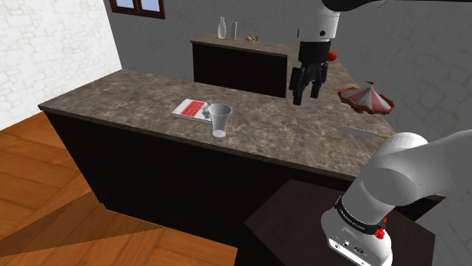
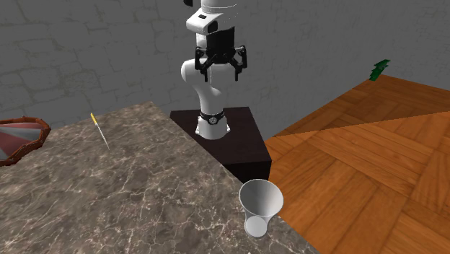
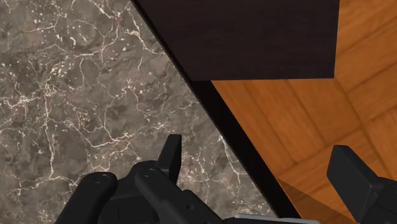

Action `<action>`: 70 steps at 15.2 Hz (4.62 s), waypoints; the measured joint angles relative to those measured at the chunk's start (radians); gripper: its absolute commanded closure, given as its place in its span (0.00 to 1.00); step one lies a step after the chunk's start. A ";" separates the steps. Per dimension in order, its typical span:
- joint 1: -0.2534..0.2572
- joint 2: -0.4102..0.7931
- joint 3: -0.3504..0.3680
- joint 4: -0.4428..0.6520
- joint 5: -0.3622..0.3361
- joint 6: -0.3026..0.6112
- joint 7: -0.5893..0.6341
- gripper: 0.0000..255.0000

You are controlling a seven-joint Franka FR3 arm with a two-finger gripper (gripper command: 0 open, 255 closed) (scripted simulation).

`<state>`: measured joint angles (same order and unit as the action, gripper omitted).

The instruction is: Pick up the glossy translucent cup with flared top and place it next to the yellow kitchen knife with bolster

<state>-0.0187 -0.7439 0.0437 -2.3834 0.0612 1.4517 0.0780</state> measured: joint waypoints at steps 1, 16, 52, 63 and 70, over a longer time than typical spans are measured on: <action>0.000 0.000 0.000 0.000 0.000 0.000 0.000 0.00; 0.007 0.436 -0.056 0.084 0.099 0.456 -0.098 0.00; 0.021 0.931 -0.066 0.359 0.287 0.759 -0.247 1.00; 0.019 0.878 -0.072 0.413 0.263 0.655 -0.211 1.00; 0.019 0.843 -0.074 0.463 0.248 0.574 -0.184 1.00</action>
<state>-0.0001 0.0994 -0.0303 -1.9203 0.3090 2.0260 -0.1063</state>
